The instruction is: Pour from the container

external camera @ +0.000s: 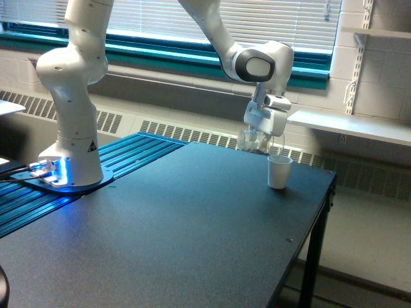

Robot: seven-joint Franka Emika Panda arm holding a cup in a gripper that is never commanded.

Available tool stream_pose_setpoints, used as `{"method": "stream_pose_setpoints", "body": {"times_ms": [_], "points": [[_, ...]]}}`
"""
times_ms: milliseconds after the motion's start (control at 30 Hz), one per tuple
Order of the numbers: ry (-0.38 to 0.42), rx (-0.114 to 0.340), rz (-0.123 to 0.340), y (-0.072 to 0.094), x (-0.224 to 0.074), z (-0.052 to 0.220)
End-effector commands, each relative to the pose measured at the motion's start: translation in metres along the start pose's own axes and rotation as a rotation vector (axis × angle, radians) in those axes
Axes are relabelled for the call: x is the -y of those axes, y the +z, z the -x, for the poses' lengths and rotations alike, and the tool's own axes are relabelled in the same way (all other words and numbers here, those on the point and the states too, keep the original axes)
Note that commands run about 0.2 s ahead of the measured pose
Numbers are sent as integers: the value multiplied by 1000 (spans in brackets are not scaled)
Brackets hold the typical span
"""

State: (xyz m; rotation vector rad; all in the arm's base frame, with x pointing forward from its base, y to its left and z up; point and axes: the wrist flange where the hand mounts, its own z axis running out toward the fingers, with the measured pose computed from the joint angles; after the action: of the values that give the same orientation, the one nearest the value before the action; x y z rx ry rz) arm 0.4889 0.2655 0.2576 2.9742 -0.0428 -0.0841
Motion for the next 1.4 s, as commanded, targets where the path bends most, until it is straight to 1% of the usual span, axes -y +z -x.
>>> {"method": "stream_pose_setpoints", "body": {"times_ms": [33,867,1400], "points": [[-16,-2,6,-5,-1,-1],[-27,2,16,-8,-1,2],[-43,8,21,-16,-2,0]]}}
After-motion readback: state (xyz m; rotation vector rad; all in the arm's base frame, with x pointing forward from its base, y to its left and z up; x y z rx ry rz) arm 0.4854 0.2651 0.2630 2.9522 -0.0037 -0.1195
